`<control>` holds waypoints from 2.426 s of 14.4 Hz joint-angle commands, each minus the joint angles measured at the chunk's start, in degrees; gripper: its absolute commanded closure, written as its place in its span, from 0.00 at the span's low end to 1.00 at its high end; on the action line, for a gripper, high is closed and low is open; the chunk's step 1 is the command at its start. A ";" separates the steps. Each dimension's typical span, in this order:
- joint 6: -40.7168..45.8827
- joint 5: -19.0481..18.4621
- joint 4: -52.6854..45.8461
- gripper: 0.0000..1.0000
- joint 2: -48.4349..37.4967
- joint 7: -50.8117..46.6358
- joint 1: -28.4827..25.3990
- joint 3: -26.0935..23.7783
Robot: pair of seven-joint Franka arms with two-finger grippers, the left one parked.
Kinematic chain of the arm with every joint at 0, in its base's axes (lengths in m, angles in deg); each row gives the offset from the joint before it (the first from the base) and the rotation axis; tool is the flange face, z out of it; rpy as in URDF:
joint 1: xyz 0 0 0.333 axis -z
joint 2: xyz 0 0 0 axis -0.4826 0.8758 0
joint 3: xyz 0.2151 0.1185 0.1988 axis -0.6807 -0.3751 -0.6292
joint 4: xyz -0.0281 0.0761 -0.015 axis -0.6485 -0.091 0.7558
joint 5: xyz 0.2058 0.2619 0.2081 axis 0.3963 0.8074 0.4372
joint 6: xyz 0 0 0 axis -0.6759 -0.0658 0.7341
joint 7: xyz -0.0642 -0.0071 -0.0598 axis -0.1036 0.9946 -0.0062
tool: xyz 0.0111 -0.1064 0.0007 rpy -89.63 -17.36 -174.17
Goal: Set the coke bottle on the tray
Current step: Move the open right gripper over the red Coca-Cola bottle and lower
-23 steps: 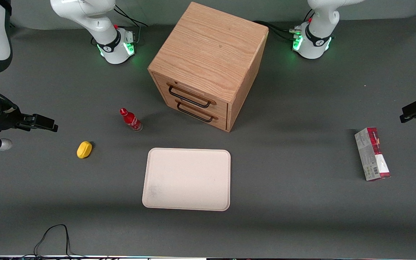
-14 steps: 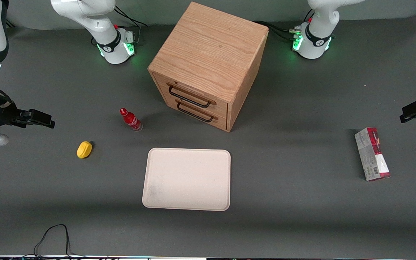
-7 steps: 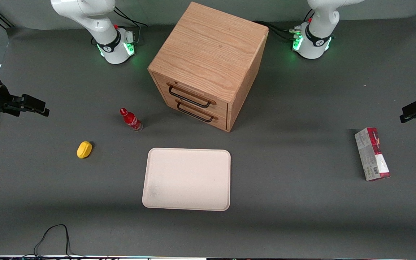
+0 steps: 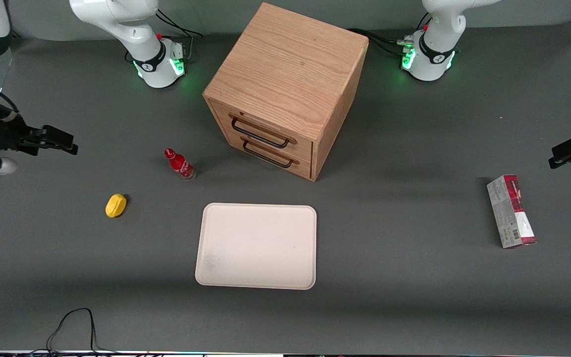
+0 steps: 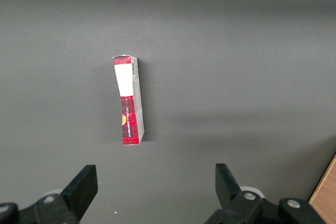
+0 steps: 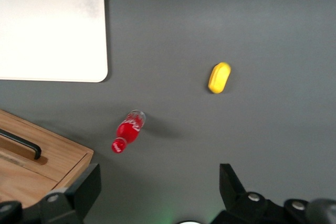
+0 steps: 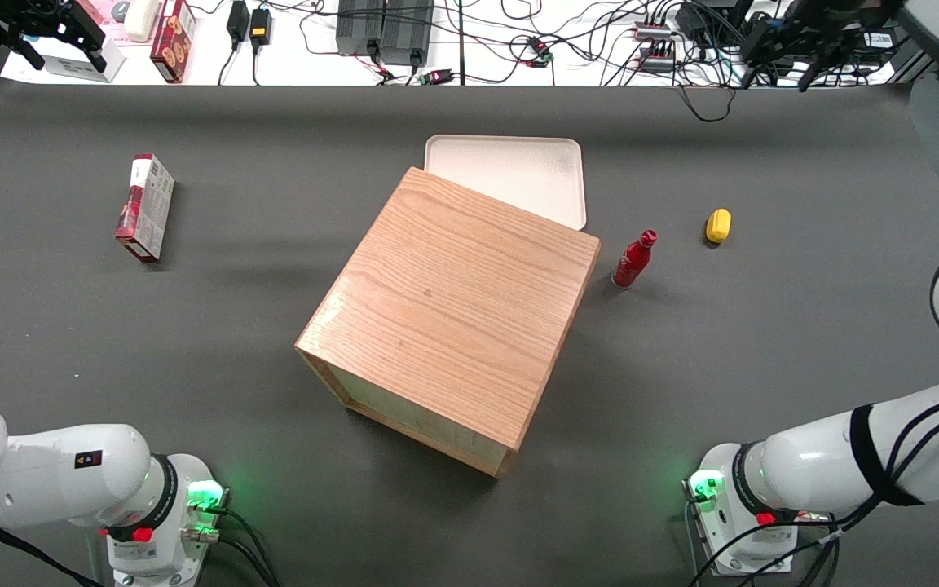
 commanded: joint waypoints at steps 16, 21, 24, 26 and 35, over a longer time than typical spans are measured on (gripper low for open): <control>-40.47 -0.38 42.79 0.00 -7.58 -16.95 -12.98 0.08; -48.13 -0.47 48.86 0.00 -6.77 -18.36 -14.56 0.17; -49.63 -0.82 50.79 0.01 -6.77 -18.36 -14.65 0.17; -49.72 -0.82 51.07 0.01 -6.77 -18.36 -14.65 0.08; -49.64 -0.82 53.26 0.47 -7.83 -18.45 -15.09 0.17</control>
